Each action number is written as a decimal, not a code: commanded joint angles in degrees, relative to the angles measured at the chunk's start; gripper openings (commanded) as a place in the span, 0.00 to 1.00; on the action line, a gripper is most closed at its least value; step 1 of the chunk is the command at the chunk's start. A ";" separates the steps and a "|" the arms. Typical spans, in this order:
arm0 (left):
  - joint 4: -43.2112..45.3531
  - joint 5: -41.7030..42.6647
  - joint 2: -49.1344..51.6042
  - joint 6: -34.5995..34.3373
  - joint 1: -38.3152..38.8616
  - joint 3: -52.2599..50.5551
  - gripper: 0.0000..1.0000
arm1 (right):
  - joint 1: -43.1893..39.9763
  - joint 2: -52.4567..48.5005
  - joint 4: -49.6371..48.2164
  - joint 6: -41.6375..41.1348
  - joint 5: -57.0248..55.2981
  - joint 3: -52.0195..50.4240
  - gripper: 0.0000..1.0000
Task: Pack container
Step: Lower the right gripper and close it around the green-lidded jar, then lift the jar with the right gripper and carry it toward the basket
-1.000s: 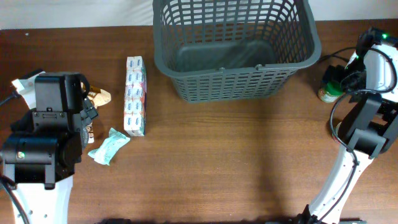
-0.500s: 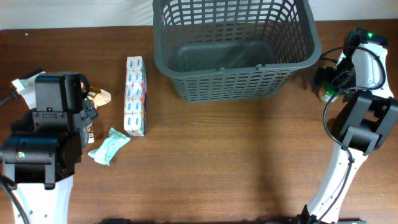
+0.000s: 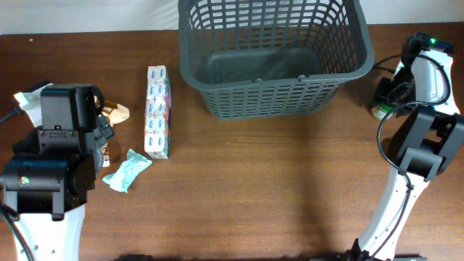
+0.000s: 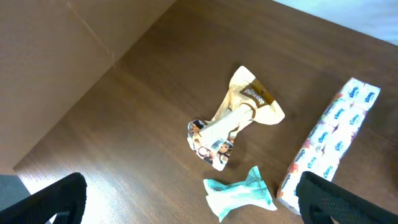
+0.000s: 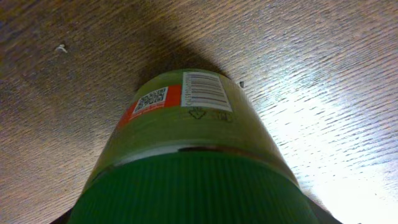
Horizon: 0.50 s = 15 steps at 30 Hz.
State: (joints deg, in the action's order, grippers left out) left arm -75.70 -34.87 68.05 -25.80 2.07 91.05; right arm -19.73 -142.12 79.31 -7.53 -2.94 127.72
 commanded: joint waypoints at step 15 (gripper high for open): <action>-0.04 0.22 0.13 -0.31 -0.37 0.83 0.99 | -0.48 -0.20 10.19 -6.16 -5.40 23.76 0.04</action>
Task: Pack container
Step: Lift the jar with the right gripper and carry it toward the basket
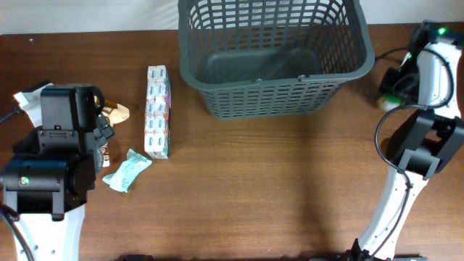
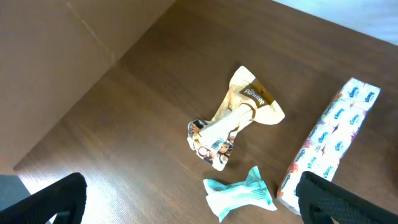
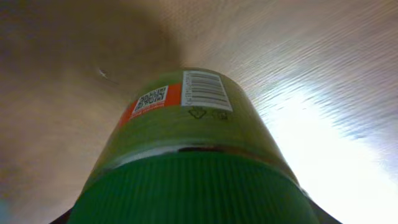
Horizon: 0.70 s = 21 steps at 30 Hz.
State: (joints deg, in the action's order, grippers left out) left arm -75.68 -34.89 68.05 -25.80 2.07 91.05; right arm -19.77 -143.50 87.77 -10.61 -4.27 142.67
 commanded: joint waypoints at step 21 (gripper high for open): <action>-0.07 0.24 0.13 -0.31 -0.37 0.83 1.00 | 9.49 23.43 3.89 -6.38 11.61 36.06 0.04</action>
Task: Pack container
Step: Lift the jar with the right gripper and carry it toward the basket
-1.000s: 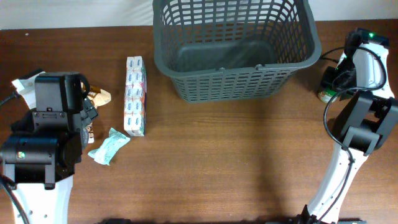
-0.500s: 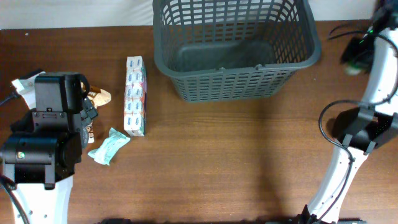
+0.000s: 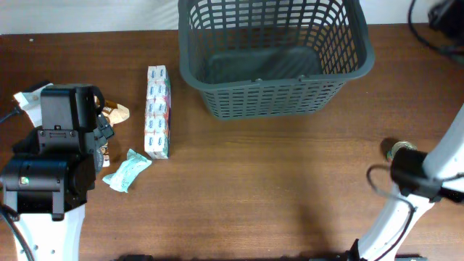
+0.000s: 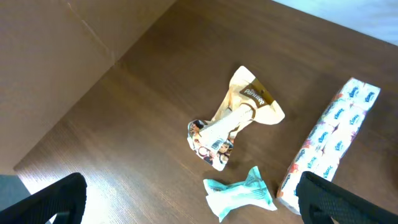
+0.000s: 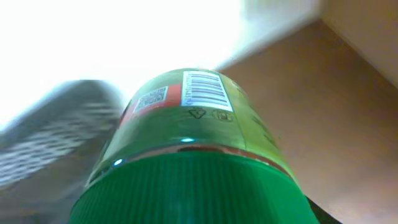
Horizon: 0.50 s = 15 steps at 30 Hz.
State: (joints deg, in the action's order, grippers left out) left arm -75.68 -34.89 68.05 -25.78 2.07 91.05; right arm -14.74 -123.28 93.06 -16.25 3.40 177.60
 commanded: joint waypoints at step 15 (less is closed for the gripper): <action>-0.07 0.24 0.13 -0.33 -0.37 0.83 1.00 | 27.06 -3.56 -10.75 -0.52 -1.31 -5.79 0.04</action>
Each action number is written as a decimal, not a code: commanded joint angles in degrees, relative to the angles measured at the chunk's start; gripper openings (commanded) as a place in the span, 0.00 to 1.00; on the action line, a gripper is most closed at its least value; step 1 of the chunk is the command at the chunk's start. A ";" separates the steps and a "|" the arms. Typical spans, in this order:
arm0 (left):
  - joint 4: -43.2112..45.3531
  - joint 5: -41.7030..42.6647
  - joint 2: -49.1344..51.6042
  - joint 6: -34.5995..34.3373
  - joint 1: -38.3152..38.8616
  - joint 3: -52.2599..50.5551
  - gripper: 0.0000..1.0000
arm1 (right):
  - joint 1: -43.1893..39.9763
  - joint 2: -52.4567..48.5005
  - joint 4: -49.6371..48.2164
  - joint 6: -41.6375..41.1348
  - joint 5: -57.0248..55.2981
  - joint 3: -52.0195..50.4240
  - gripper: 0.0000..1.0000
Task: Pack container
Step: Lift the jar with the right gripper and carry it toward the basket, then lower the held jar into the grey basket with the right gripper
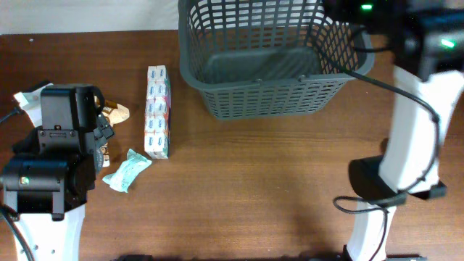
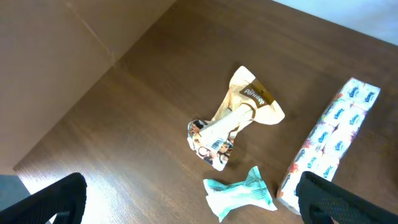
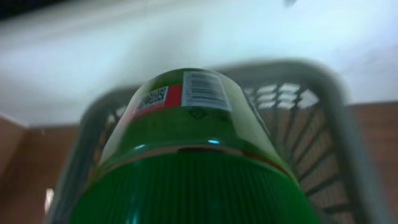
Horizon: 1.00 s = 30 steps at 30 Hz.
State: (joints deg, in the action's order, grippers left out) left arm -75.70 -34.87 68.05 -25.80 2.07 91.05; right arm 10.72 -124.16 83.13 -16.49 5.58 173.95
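A green-lidded can (image 3: 186,124) with an orange and white barcode label fills the right wrist view, and my right gripper (image 1: 348,14) is shut on it. Behind it lies the grey mesh basket (image 3: 336,124), whose far right rim the right arm overhangs in the overhead view (image 1: 275,58); there the can is hidden under the arm. My left gripper (image 2: 193,202) hangs open above the table at the left, over a teal packet (image 2: 239,196), a beige snack wrapper (image 2: 233,124) and a long tissue pack (image 2: 329,146).
A white packet (image 1: 25,98) pokes out from under the left arm at the far left. The tissue pack (image 1: 157,111) lies lengthwise between the left arm and the basket. The right arm's base column (image 1: 384,181) stands at the right of the brown table (image 1: 275,188).
My right gripper has moved with the can from beyond the table's far right corner to over the basket's right rim. The left arm and the items below it are unchanged.
My right gripper was shut on the can standing on the table right of the basket. It then held the can a little farther back, then high up beyond the far right corner. Now it holds it over the basket. The left arm stayed still throughout.
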 commanded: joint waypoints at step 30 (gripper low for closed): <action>-0.04 0.22 0.13 -0.31 -0.37 0.83 1.00 | 2.34 -8.46 -11.82 0.13 -6.29 -36.87 0.04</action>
State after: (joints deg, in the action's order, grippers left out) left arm -75.70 -34.87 68.05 -25.80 2.07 91.05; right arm 13.06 -133.34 72.31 -16.34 0.21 138.61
